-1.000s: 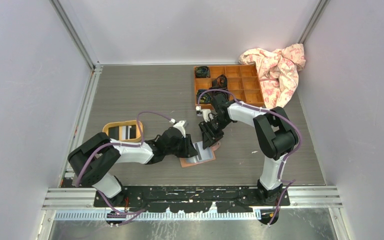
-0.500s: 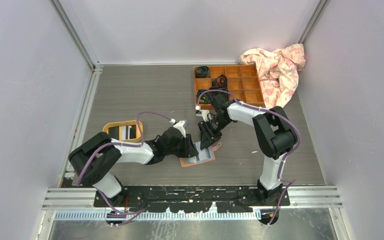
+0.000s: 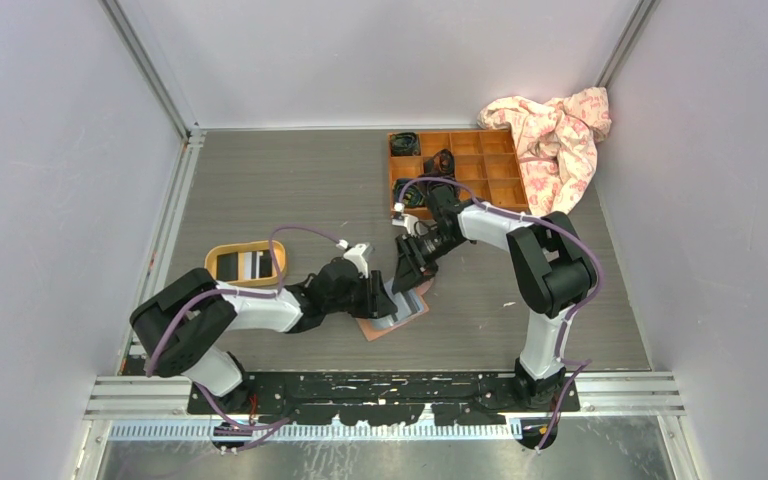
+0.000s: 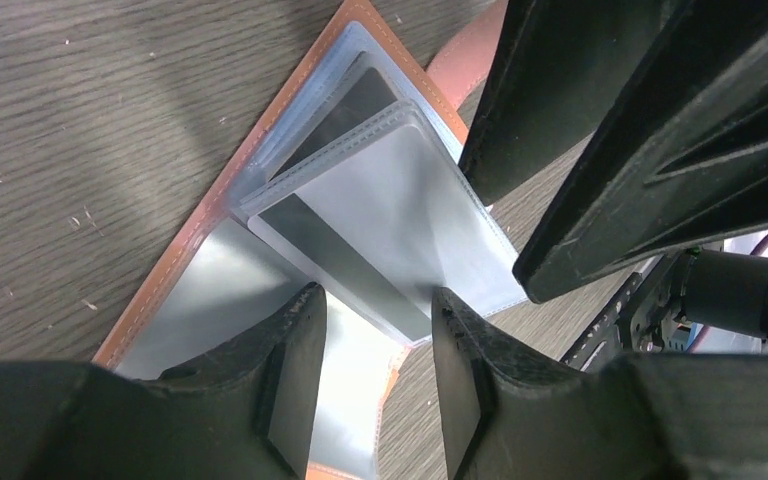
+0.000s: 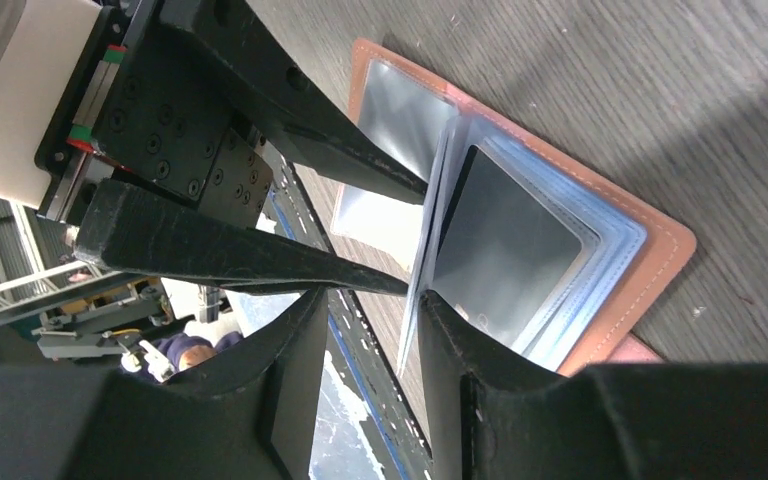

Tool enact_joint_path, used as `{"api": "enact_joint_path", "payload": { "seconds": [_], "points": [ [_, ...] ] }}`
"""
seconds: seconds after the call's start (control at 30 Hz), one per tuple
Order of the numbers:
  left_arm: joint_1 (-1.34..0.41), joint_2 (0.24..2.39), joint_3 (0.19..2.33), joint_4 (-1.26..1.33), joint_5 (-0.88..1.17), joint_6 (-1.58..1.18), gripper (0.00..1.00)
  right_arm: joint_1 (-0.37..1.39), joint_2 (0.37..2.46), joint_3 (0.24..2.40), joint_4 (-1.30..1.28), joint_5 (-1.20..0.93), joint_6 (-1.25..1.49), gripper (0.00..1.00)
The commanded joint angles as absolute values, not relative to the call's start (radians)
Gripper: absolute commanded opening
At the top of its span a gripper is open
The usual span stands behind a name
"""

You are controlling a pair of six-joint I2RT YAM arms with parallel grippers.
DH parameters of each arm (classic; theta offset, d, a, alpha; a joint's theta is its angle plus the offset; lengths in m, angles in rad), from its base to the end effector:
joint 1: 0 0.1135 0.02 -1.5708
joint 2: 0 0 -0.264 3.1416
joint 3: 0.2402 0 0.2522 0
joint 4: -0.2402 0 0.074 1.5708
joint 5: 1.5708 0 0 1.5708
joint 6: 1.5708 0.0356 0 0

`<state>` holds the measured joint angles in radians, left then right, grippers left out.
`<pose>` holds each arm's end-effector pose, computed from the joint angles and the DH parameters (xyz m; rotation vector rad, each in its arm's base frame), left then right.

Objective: Put the credit cards into the card holder
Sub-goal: Turn over the card slot in the card holder.

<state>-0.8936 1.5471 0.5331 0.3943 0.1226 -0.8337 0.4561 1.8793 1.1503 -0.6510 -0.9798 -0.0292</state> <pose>0.1740 -0.2234 0.1377 0.1483 2.4059 -1.0393 0.2928 0.1766 0.1545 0.7911 -2.6164 -1.4780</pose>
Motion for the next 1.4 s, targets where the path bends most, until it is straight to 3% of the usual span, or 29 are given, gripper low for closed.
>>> {"api": "enact_joint_path", "payload": {
  "seconds": [0.0,0.3,0.97,1.37],
  "points": [
    [-0.890,1.519,0.512,0.451,0.141,-0.820,0.44,0.460,1.878,1.143,-0.591,-0.977,0.043,0.44],
    [-0.875,1.538,0.508,0.448,0.129,-0.843,0.38,0.458,1.865,1.141,-0.606,-0.694,0.030,0.45],
    [-0.859,1.577,0.517,0.446,0.138,-0.871,0.18,0.491,1.927,1.186,-0.680,-0.579,0.028,0.45],
    [-0.841,1.623,0.548,0.431,0.152,-0.868,0.14,0.489,1.907,1.189,-0.676,-0.900,0.036,0.41]
  ]
}}
